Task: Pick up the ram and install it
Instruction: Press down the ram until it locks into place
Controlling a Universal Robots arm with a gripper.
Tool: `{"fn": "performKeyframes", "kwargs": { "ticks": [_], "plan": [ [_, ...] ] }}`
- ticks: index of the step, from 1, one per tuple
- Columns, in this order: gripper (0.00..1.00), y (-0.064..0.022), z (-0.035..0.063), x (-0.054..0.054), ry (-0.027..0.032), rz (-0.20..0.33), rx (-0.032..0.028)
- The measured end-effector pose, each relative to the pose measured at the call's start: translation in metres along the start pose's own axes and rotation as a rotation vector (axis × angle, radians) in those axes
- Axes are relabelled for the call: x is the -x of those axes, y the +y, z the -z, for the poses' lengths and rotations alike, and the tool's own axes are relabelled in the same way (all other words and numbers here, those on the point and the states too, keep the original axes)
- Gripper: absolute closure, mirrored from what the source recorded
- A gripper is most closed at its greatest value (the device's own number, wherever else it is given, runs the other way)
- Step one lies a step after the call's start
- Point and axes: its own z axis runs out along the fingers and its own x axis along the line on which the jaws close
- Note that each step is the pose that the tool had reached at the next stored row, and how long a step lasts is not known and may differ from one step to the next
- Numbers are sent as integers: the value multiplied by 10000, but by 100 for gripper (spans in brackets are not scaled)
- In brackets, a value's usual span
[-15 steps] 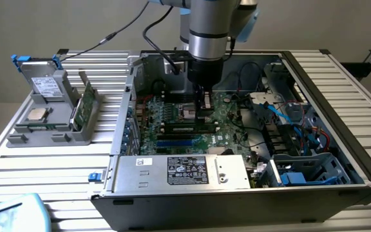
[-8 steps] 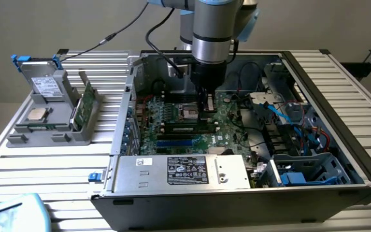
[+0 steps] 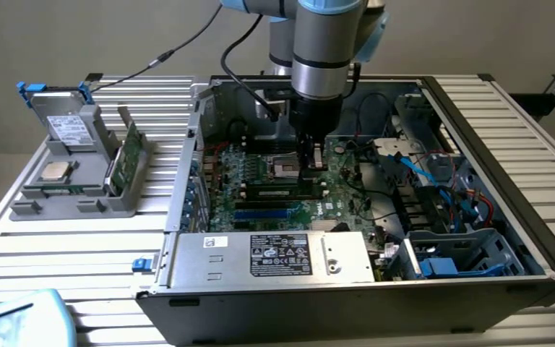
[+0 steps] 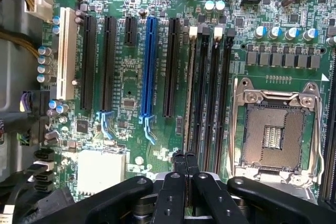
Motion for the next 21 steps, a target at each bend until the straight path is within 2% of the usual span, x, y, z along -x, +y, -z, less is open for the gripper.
{"fn": "performKeyframes", "kwargs": {
  "ticks": [4, 16, 21],
  "plan": [
    [89, 0, -17, 0, -58, -2, -3],
    [89, 0, -34, -16, -91, -2, -4],
    [89, 0, 0, -19, -136, -1, -11]
  ]
}}
